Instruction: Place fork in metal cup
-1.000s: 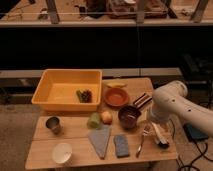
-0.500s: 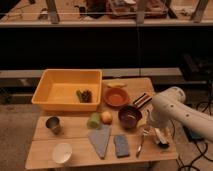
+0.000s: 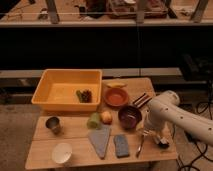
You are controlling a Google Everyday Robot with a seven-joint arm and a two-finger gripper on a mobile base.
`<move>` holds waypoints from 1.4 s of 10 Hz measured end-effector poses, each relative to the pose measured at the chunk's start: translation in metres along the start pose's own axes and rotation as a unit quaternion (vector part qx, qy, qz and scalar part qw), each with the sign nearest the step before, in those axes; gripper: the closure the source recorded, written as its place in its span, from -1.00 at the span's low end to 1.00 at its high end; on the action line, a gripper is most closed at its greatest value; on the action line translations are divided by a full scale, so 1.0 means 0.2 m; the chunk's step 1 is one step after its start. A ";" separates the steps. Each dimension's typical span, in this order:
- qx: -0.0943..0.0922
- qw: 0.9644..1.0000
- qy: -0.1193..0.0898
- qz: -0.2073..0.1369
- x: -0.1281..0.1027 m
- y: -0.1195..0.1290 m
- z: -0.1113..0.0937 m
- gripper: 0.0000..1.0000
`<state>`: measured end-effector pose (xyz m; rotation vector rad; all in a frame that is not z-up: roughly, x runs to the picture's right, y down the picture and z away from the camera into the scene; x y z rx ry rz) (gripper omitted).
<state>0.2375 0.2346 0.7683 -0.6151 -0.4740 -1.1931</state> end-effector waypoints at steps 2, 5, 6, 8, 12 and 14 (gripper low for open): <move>-0.004 1.000 -0.006 0.000 0.00 0.00 0.04 -0.04; -0.008 1.000 -0.012 -0.003 -0.02 0.00 0.09 -0.04; -0.010 1.000 -0.015 -0.007 -0.03 -0.02 0.11 -0.04; -0.013 1.000 -0.017 -0.019 -0.06 -0.05 0.15 -0.04; -0.006 0.999 -0.013 -0.029 -0.09 -0.08 0.21 -0.04; -0.004 0.999 -0.017 -0.029 -0.09 -0.09 0.23 -0.04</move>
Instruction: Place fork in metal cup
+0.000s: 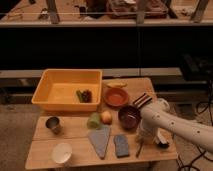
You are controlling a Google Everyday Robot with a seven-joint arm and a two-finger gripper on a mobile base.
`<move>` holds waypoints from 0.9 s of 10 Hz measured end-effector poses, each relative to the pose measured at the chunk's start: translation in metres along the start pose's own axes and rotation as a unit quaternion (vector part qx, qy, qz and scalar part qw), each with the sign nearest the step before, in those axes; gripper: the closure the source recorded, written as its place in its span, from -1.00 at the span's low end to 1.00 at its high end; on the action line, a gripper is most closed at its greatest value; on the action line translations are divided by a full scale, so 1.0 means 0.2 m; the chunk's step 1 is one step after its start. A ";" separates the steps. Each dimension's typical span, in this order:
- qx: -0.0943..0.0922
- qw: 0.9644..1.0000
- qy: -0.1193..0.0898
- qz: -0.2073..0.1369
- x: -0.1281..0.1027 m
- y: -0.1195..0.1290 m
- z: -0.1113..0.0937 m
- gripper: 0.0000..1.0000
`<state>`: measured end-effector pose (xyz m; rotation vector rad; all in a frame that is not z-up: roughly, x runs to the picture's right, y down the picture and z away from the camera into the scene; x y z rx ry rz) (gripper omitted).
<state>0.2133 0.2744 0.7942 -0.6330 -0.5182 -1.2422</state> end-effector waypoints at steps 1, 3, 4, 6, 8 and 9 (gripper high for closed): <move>0.000 1.000 -0.002 0.000 0.00 -0.01 0.01 -0.04; -0.003 1.000 -0.008 -0.002 -0.01 -0.02 0.02 -0.04; -0.003 1.000 -0.009 -0.002 -0.01 -0.03 0.02 -0.03; -0.003 1.000 -0.009 0.000 -0.01 -0.02 0.01 0.30; -0.005 1.000 -0.011 0.001 -0.02 -0.01 0.01 0.47; -0.003 1.000 -0.014 0.003 -0.02 -0.01 0.02 0.47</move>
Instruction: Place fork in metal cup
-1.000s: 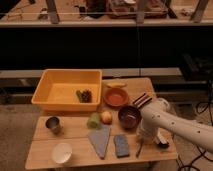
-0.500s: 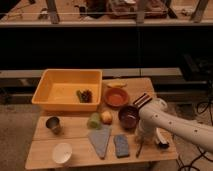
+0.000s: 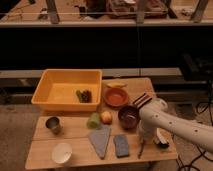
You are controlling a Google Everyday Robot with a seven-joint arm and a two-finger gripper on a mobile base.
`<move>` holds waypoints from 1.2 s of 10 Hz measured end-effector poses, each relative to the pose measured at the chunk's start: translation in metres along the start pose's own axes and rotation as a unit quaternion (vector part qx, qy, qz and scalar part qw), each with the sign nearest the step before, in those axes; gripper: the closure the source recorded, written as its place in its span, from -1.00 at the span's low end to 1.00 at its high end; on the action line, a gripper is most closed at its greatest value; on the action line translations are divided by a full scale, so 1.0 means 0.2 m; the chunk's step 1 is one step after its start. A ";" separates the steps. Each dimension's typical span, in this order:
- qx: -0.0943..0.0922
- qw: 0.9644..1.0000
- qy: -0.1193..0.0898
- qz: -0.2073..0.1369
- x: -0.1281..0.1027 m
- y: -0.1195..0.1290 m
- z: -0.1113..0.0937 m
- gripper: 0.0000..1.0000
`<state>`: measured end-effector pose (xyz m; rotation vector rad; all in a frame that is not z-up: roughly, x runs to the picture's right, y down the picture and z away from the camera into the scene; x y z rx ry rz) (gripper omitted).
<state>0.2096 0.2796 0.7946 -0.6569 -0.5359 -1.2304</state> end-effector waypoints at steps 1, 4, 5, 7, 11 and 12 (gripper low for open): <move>0.001 1.000 -0.002 0.002 0.00 0.00 0.00 0.47; 0.005 1.000 -0.008 0.006 -0.01 0.00 0.00 0.47; 0.005 1.000 -0.010 0.007 -0.01 0.00 0.00 0.49; 0.010 1.000 -0.016 0.013 -0.01 0.02 -0.01 0.82; 0.033 0.999 -0.023 0.030 0.01 0.09 -0.10 1.00; 0.035 0.998 -0.025 0.037 0.02 0.11 -0.12 1.00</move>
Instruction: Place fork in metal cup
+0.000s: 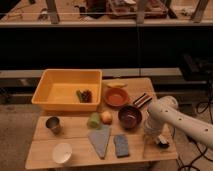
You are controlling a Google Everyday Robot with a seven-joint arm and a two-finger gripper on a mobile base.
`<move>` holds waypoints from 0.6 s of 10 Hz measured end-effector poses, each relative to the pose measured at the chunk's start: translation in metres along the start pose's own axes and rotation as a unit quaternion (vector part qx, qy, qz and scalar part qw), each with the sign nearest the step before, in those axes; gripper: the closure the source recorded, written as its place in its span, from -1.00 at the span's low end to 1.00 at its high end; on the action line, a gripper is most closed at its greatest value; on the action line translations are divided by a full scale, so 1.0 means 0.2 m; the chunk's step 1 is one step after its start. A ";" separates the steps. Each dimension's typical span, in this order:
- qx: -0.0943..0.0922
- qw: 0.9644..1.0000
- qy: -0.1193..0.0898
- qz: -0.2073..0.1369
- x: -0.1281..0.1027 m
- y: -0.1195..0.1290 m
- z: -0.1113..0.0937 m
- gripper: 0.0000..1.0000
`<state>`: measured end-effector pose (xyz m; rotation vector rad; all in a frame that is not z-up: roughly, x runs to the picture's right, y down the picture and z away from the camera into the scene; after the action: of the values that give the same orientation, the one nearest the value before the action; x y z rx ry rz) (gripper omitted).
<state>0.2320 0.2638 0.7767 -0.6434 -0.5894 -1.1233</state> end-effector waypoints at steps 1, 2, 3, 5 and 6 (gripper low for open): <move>0.001 1.000 0.000 0.004 0.01 0.01 -0.02 1.00; -0.003 1.000 0.004 0.006 0.02 0.03 -0.06 1.00; -0.007 1.000 0.010 0.006 0.03 0.03 -0.10 1.00; -0.016 0.999 0.034 0.004 0.06 0.01 -0.27 1.00; -0.013 0.999 0.043 0.001 0.07 -0.01 -0.36 1.00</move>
<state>0.2428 0.2025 0.7383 -0.6156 -0.5006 -1.1518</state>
